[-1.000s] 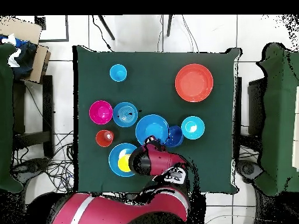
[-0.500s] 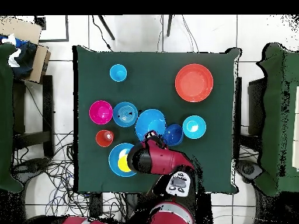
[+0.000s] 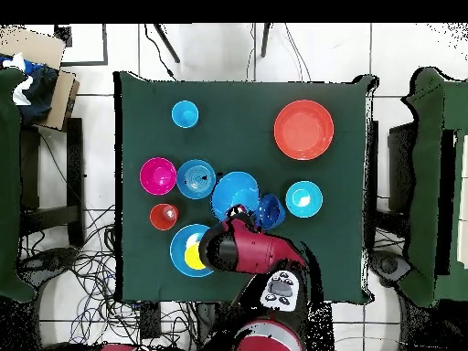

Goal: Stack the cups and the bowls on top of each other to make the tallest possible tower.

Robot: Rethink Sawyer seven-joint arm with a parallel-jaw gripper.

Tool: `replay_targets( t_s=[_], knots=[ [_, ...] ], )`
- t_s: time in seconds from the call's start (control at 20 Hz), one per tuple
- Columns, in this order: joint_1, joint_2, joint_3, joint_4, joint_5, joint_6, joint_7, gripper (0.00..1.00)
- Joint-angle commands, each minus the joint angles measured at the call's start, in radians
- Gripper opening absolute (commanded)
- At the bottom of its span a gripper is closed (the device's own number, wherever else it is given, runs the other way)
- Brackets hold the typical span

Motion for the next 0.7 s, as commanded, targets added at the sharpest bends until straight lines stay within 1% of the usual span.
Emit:
replay_targets(
  t_s=[0.05,0.15,0.25,0.4,0.5,0.7],
  knots=[
    [-0.018,-0.011,0.12,0.044,-0.018,0.094,0.033,0.0],
    [-0.022,-0.014,0.123,0.048,-0.021,0.092,0.032,0.0],
    [-0.018,-0.033,0.122,0.061,-0.02,0.104,0.032,0.0],
    [-0.01,-0.111,0.118,0.098,-0.014,0.182,0.019,0.0],
    [-0.01,-0.146,0.118,0.112,-0.011,0.221,0.011,0.0],
    [-0.006,-0.165,0.12,0.114,-0.008,0.242,0.011,0.0]
  ],
)
